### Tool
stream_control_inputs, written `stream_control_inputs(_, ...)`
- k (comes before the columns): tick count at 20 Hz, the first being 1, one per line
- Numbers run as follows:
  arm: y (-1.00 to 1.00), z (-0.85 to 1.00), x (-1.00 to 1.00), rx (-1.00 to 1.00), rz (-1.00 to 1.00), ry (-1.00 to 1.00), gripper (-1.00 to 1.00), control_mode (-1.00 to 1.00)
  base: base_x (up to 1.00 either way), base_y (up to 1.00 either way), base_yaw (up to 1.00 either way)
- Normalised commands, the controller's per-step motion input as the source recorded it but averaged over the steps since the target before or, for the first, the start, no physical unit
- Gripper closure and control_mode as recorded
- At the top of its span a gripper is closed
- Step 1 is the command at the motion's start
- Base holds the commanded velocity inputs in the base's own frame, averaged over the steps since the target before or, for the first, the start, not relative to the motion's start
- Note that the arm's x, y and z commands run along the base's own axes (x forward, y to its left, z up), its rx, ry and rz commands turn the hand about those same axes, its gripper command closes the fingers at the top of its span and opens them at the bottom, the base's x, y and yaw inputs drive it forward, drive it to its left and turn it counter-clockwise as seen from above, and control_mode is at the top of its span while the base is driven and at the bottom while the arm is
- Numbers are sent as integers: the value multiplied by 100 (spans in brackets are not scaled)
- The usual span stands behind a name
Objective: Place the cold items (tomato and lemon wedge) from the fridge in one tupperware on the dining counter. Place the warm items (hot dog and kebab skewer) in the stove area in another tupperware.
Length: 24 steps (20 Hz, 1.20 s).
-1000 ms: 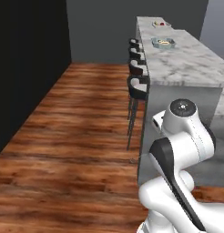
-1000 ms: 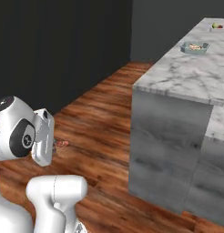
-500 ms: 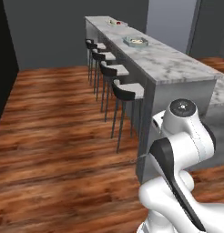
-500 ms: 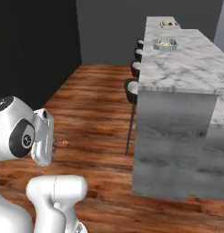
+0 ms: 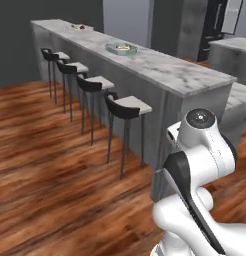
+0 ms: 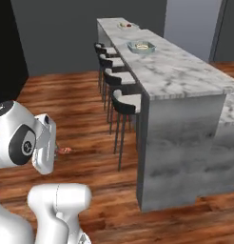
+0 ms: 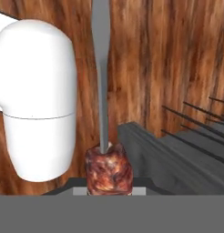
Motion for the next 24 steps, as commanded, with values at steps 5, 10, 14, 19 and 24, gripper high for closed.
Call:
stream_control_inputs(5,0,0,0,0,0,0,100,100,78,100,-54)
stream_control_inputs(10,0,0,0,0,0,0,100,100,77,100,-55)
stream_control_inputs(14,0,0,0,0,0,0,100,100,75,100,-54)
stream_control_inputs(19,0,0,0,0,0,0,100,100,54,100,-51)
stream_control_inputs(24,0,0,0,0,0,0,100,100,34,100,-42)
